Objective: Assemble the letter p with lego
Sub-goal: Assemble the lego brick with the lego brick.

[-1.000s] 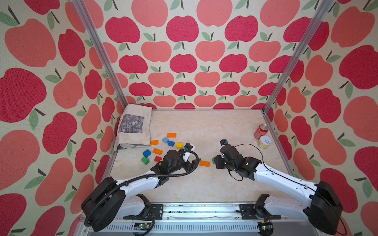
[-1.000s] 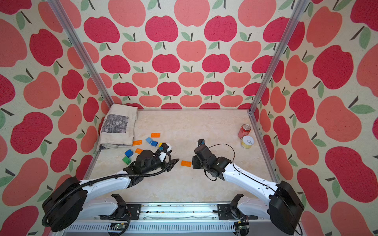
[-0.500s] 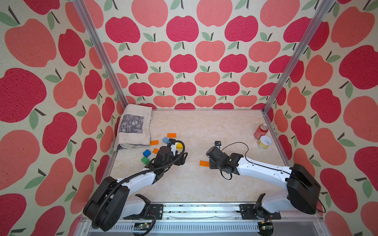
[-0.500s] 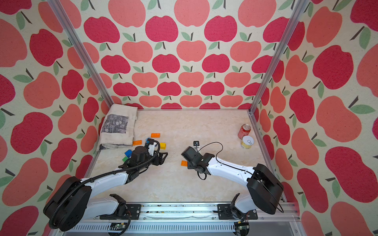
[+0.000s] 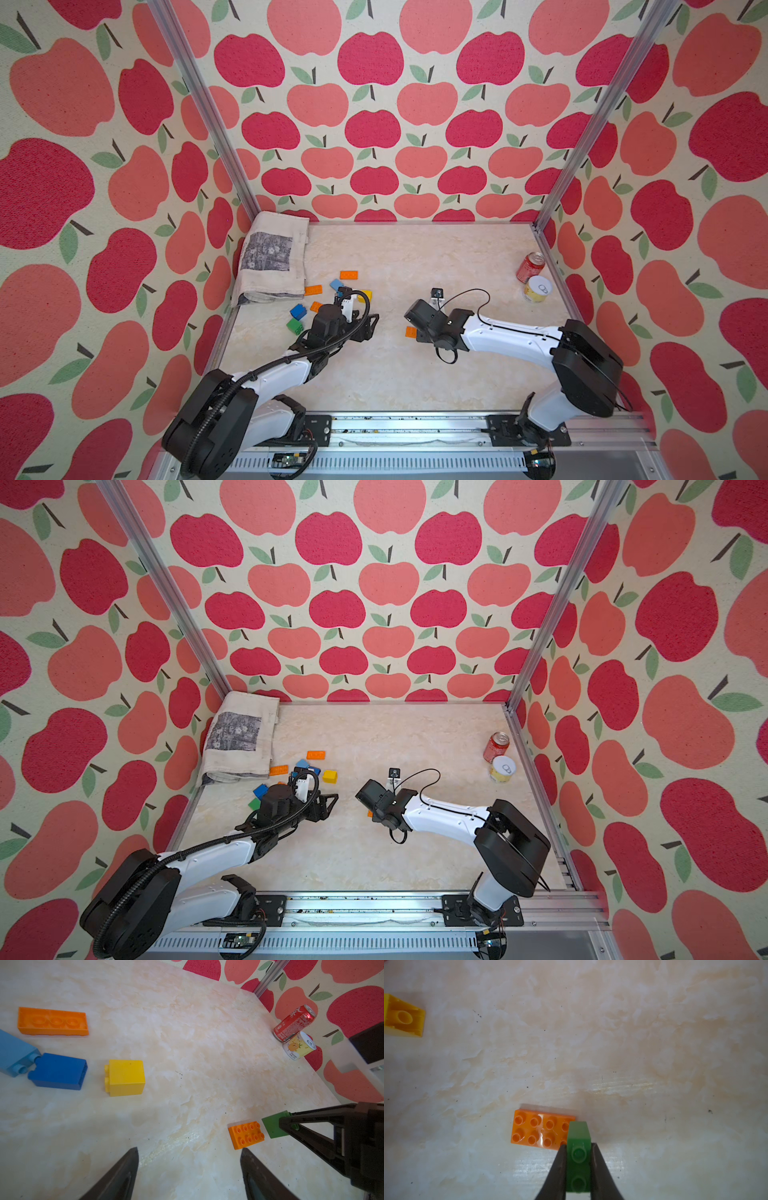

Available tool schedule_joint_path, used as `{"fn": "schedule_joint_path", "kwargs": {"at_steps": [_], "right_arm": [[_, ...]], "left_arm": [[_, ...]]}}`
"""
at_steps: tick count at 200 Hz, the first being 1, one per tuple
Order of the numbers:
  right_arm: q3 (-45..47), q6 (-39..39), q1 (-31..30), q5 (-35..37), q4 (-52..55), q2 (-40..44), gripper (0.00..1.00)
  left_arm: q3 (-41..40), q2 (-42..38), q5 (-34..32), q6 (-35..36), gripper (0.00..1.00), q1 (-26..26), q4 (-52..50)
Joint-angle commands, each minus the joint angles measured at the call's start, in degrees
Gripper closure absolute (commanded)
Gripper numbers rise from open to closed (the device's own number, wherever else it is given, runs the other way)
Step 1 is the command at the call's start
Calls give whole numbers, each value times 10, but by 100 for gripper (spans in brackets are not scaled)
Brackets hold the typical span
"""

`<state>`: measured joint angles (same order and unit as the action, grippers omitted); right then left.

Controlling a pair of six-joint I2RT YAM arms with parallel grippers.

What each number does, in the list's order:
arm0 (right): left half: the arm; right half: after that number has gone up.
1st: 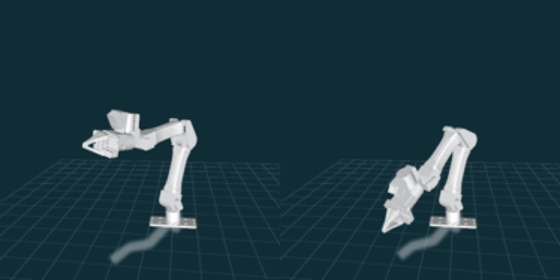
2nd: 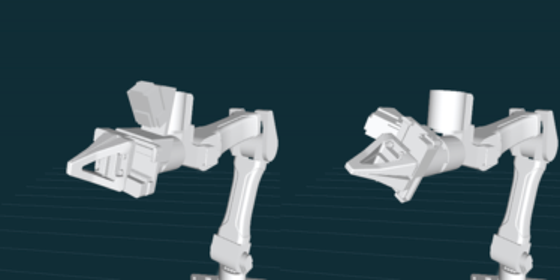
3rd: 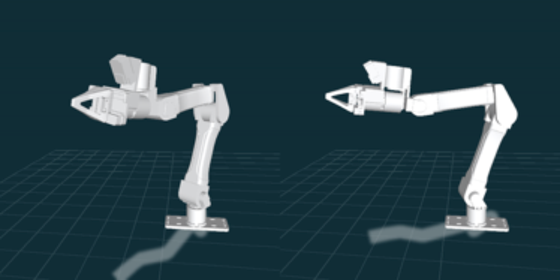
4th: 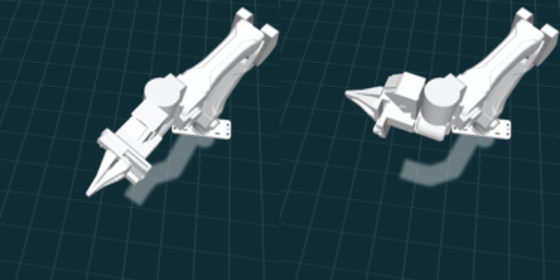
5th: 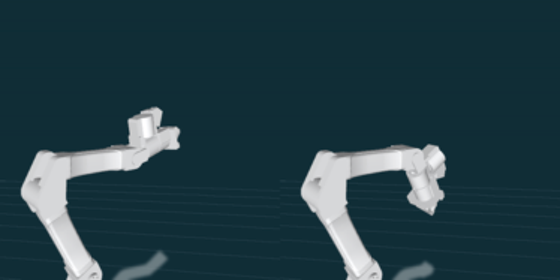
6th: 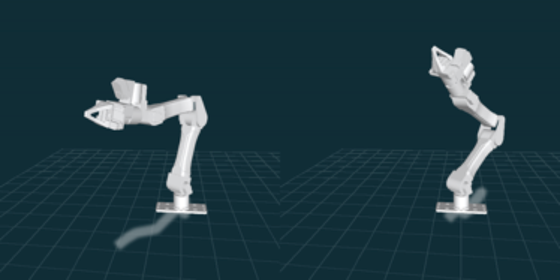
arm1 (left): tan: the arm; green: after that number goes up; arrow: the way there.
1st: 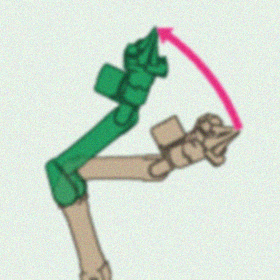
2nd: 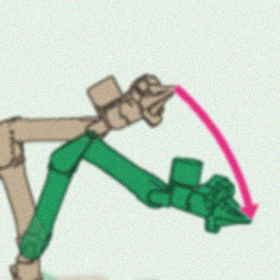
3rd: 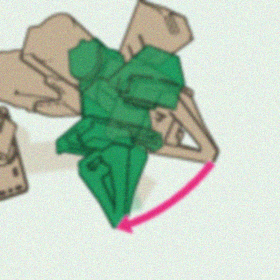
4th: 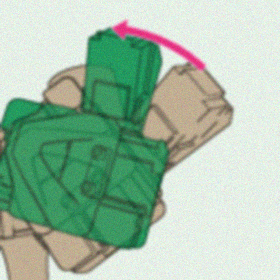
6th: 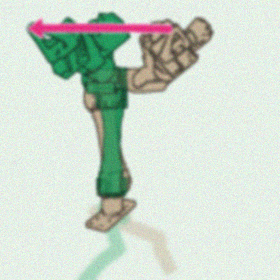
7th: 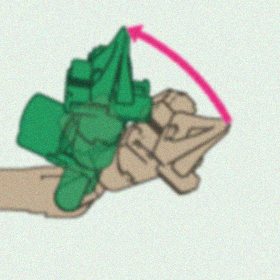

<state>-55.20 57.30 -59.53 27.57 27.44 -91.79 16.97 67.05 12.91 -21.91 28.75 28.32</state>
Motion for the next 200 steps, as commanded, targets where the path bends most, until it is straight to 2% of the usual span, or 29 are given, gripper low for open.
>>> {"fn": "schedule_joint_path", "kwargs": {"at_steps": [1, 94, 137, 200], "right_arm": [[-28, 30, -2, 3, 14, -18, 100], [-65, 73, -22, 18, 56, -47, 100], [-75, 88, -30, 56, 74, -64, 100], [-82, 97, -29, 41, 69, -92, 100]], "left_arm": [[-19, -21, 11, 6, 20, -4, 18], [-33, -24, 9, 12, 20, -6, 33], [-40, -25, 13, 10, 19, -6, 49], [-41, -20, 15, 9, 19, -6, 55]]}}
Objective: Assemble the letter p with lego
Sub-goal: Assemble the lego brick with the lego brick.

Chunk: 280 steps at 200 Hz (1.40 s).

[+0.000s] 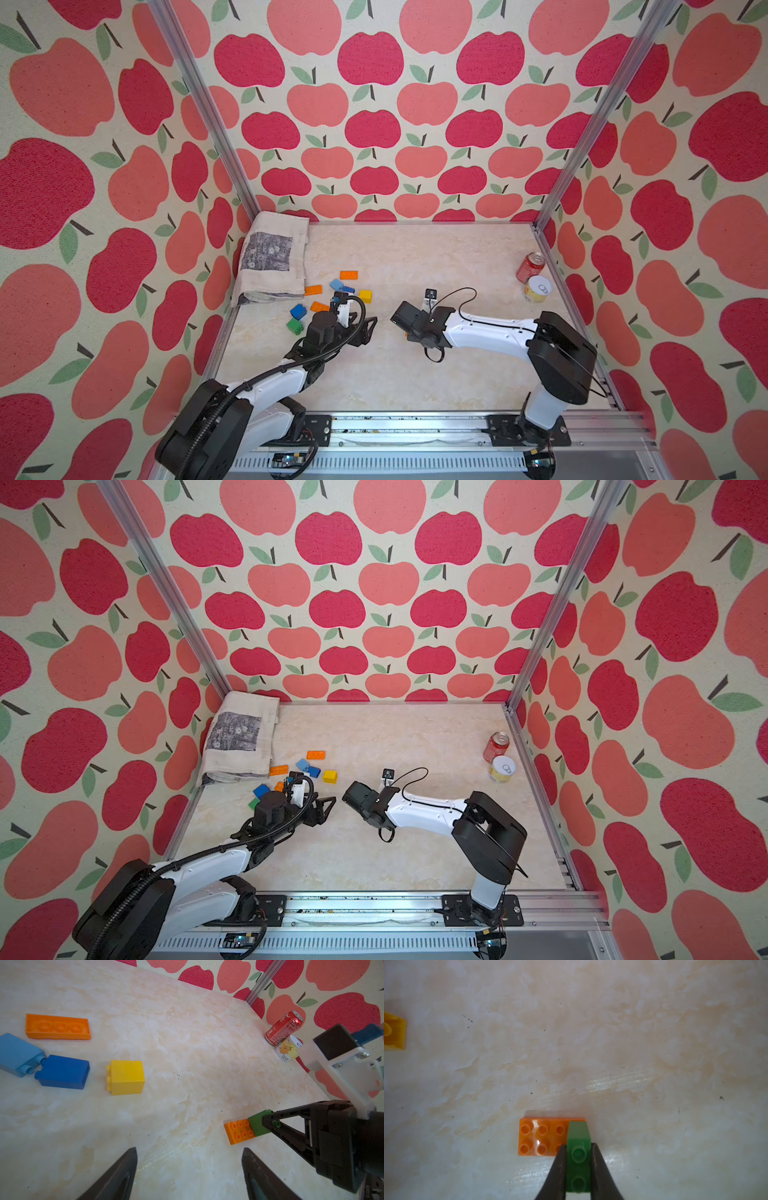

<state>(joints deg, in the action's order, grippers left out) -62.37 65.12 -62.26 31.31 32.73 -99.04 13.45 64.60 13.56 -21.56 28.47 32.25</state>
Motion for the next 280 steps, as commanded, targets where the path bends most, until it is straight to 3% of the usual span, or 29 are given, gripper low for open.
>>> {"fn": "schedule_joint_path", "kwargs": {"at_steps": [1, 73, 94, 128, 161, 194, 246, 259, 280], "right_arm": [[-10, 19, -1, 4, 17, -20, 100], [-28, 17, 3, -14, 64, -52, 100], [-37, 2, 17, -68, 70, -83, 100], [-39, -13, 20, -98, 64, -113, 100], [-30, -37, 27, -74, 74, -69, 100], [-10, -108, 35, -77, 61, -16, 100], [18, -179, 38, -123, -14, 1, 100], [17, -191, 39, -124, -20, 1, 92], [19, -215, 41, -131, -37, 12, 69]], "left_arm": [[-6, 5, 9, 6, 19, -3, 15], [-9, -1, 7, 4, 19, -3, 14], [-10, -5, 7, 3, 19, -3, 13], [-11, -14, 0, 2, 19, -3, 7], [-3, -17, -6, -4, 19, -4, -14], [17, -20, -23, -22, 19, -4, -54], [72, -48, -112, -66, 19, -15, -191], [82, -68, -137, -77, 19, -21, -237], [99, -107, -179, -87, 19, -38, -321]]}}
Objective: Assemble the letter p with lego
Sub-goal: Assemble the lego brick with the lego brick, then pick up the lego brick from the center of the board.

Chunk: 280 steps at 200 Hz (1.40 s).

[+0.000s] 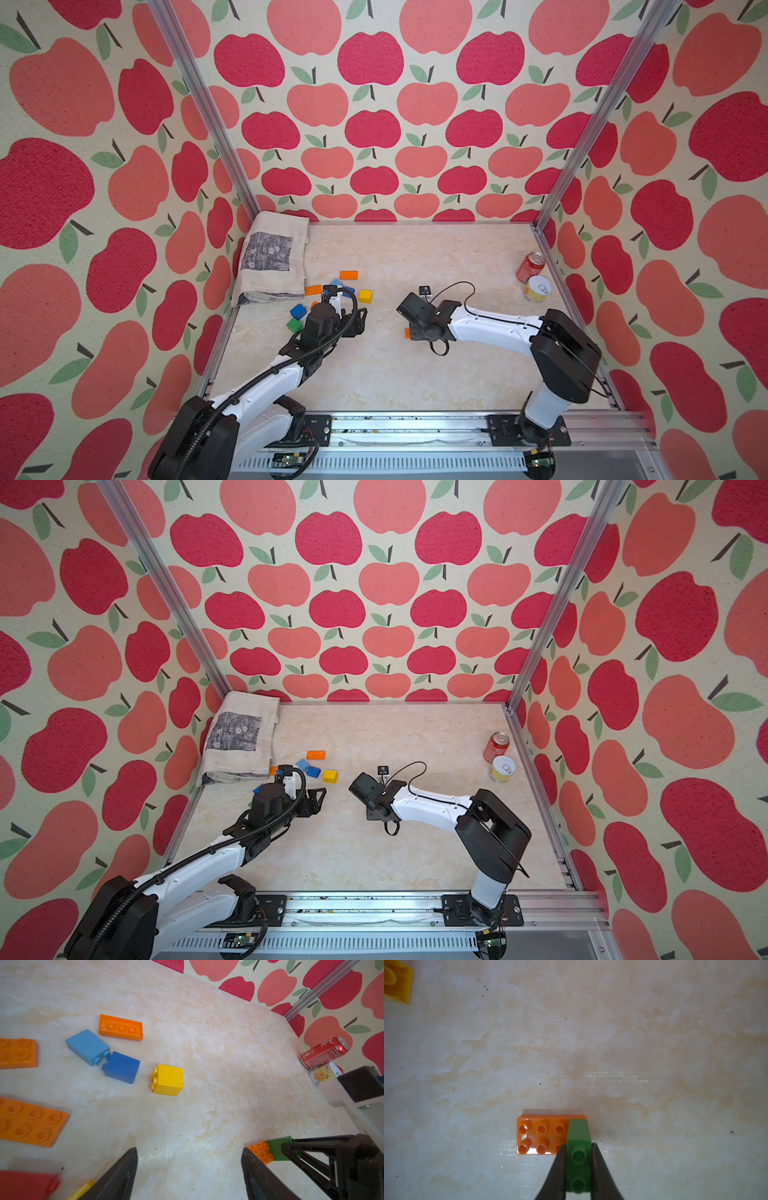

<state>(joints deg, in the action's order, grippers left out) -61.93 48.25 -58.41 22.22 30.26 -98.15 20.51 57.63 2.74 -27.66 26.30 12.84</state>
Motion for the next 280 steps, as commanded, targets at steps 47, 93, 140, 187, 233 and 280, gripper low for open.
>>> {"fn": "schedule_joint_path", "kwargs": {"at_steps": [47, 93, 140, 187, 233, 280], "right_arm": [[23, -102, 12, -66, -41, 39, 35], [79, -168, 20, -83, -88, 120, 24], [135, -247, 34, -82, -114, 210, 23], [180, -266, 36, -94, -147, 284, 23], [204, -264, 36, -91, -152, 335, 23], [213, -261, 36, -104, -151, 346, 22]], "left_arm": [[73, -100, -95, -54, 21, -129, -335], [90, -82, -15, -55, 23, -282, -413], [102, -23, 3, -114, 33, -247, -389], [129, 37, -78, -166, 34, -162, -390], [151, 123, -71, -165, 39, -159, -345], [180, 213, -72, -160, 39, -136, -317]]}}
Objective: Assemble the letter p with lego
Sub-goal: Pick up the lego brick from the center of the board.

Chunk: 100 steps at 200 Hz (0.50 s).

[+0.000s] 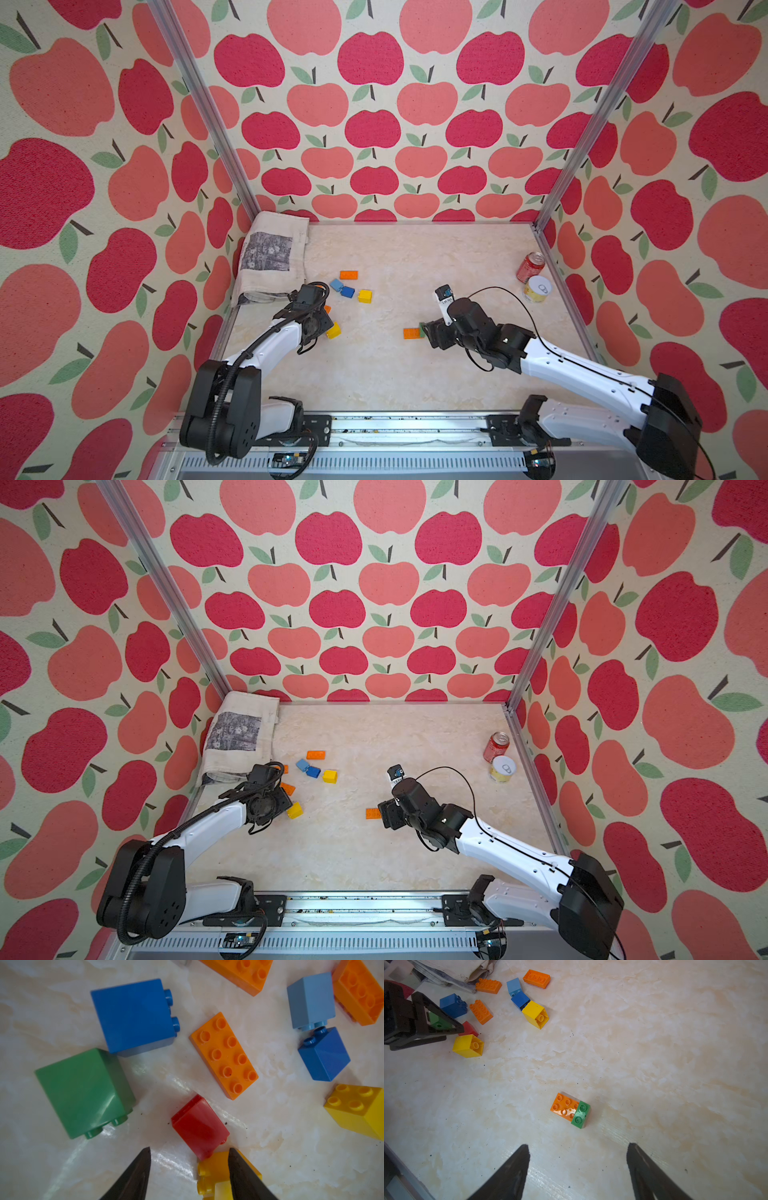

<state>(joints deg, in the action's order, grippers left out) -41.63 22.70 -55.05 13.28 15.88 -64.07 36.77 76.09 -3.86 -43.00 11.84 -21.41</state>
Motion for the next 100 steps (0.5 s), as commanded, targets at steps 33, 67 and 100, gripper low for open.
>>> {"fn": "schedule_joint_path", "kwargs": {"at_steps": [33, 67, 100], "right_arm": [[19, -1, 2, -17, -7, 3, 22], [26, 1, 2, -16, -5, 7, 22], [27, 0, 2, -17, -4, 6, 22]], "left_arm": [[54, 73, -26, -2, 39, 49, 20], [84, 102, -43, 5, 38, 67, 11], [109, 120, -55, 12, 36, 72, -10]]}}
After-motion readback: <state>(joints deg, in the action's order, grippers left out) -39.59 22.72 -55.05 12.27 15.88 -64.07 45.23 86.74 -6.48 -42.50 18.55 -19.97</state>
